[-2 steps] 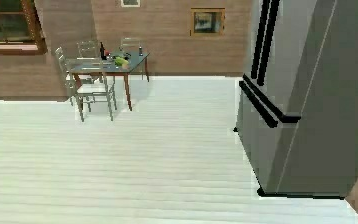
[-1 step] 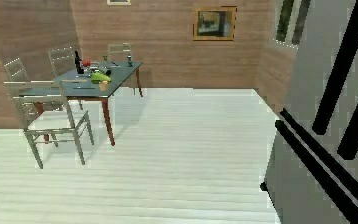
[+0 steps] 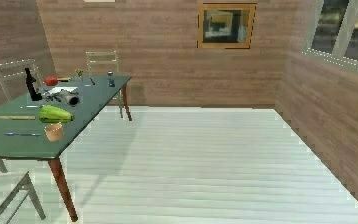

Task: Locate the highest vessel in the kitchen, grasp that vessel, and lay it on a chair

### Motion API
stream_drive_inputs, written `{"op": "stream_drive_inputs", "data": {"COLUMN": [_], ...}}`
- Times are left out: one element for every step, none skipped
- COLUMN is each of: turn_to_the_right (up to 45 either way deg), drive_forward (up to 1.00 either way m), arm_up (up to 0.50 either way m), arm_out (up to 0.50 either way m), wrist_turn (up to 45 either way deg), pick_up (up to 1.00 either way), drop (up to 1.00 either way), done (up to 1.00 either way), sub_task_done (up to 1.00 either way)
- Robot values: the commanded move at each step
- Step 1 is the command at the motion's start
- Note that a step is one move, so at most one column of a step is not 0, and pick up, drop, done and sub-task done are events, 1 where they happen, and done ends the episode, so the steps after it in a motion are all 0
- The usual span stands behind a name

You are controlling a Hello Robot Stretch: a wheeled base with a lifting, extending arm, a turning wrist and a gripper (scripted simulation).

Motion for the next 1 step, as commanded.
{"op": "stream_drive_inputs", "data": {"turn_to_the_right": [-3.0], "drive_forward": [0.00], "arm_up": [0.00], "arm_out": [0.00], "wrist_turn": [0.0], "pick_up": [0.00], "drop": [0.00], "done": [0.00], "sub_task_done": [0.00]}}
